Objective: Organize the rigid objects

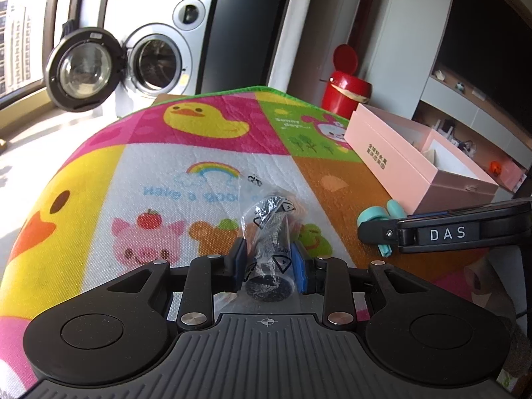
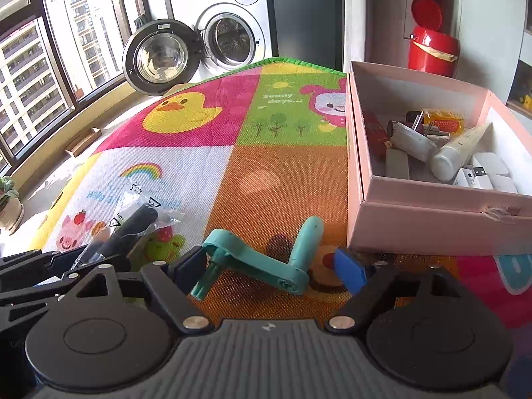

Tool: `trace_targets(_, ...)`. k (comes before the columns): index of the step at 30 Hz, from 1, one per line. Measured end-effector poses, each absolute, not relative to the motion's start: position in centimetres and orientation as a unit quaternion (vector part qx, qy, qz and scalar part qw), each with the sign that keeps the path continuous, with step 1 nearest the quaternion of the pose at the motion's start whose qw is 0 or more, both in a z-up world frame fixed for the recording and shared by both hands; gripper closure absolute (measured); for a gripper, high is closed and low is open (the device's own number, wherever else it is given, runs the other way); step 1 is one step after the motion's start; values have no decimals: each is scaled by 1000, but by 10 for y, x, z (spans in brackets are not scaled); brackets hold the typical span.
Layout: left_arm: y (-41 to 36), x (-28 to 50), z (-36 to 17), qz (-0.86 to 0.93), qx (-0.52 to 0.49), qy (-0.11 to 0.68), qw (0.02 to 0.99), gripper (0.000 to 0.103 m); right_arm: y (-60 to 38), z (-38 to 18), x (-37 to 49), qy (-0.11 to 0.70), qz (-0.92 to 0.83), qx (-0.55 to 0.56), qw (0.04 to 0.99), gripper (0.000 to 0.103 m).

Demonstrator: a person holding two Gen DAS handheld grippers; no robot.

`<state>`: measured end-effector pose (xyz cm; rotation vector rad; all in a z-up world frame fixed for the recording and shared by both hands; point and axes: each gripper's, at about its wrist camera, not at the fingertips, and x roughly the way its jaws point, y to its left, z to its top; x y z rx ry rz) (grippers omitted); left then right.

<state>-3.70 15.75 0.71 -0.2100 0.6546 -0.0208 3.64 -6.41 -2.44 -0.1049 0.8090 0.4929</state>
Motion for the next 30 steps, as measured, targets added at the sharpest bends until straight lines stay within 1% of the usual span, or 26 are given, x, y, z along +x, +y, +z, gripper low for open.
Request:
trace_targets(1, 155, -35, 8, -5, -96, 324, 941, 70, -67, -23, 34, 390, 245, -54, 886, 38)
trace_targets(7, 131, -24, 14, 29, -32, 351, 935, 70, -96, -22, 20, 387, 257, -62, 883, 38)
trace_targets(9, 129, -24, 15, 26, -33, 352, 935, 71, -107, -18, 16, 387, 262, -53, 882, 39)
trace_targets(11, 128, -28, 15, 11, -50, 349, 936, 71, -119, -15, 11, 383, 262, -51, 884, 43)
trace_targets(12, 125, -32, 15, -1, -53, 349, 936, 71, -125, -12, 8, 383, 264, -50, 884, 58)
trace_targets(13, 122, -36, 15, -9, -50, 348, 936, 71, -130, -11, 6, 383, 263, -51, 884, 70)
trace_targets(14, 116, -40, 15, -16, -42, 348, 936, 71, -137, -8, 2, 379, 260, -53, 887, 71)
trace_targets(18, 91, -60, 16, -58, 7, 354, 933, 71, -159, -1, -14, 351, 260, -75, 896, 71)
trace_targets(20, 83, -66, 16, -68, 13, 362, 930, 72, -169, 0, -20, 344, 261, -82, 898, 66)
trace_targets(21, 81, -67, 17, -66, 11, 364, 929, 72, -171, 0, -21, 341, 261, -81, 899, 53)
trace_targets(22, 80, -68, 17, -59, 5, 367, 928, 72, -172, -1, -23, 335, 265, -80, 901, 35)
trace_targets(24, 82, -67, 18, -43, -13, 371, 928, 72, -172, -2, -25, 311, 278, -88, 905, 22)
trace_targets(27, 86, -65, 19, -24, -30, 375, 926, 72, -158, -3, -23, 281, 303, -124, 902, 22)
trace_targets(30, 84, -63, 20, -18, -31, 379, 925, 72, -141, -9, -13, 266, 339, -166, 887, 16)
